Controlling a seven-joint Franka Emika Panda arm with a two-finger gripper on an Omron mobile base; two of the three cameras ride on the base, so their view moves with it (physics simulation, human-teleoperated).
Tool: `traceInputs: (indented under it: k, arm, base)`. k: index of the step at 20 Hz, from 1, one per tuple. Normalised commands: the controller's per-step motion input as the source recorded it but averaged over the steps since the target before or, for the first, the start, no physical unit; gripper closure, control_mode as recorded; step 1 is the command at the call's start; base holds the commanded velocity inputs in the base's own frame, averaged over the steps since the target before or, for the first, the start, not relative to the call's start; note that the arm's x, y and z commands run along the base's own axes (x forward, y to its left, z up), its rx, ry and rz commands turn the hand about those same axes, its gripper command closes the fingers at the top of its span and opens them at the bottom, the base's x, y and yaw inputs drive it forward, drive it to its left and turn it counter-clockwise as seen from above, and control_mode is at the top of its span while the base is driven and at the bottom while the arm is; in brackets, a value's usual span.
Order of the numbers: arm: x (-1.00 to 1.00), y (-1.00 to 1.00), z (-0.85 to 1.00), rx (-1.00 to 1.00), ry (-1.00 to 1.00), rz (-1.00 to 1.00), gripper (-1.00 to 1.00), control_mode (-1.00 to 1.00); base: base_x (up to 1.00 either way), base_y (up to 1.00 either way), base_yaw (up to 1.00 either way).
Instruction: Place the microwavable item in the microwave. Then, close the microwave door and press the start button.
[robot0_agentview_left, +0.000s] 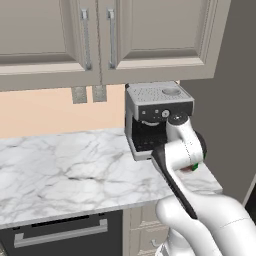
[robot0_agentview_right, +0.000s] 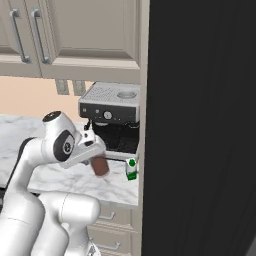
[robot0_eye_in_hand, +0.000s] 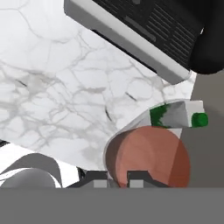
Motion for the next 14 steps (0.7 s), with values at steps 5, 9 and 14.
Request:
traceInputs:
  k: [5, 9, 14]
  arm:
    - [-0.16, 0.55, 0.9, 0.0, 0.0, 0.23, 1.0, -1.0]
    - [-0.2, 0.24, 0.98, 0.0, -0.06, 0.15, 1.0, -1.0]
    - [-0.31, 0.0, 0.71, 0.0, -0.05, 0.01, 1.0, -1.0]
  base:
    - [0.0, 0.0, 0.0]
    - [0.0, 0.0, 0.0]
    - [0.0, 0.0, 0.0]
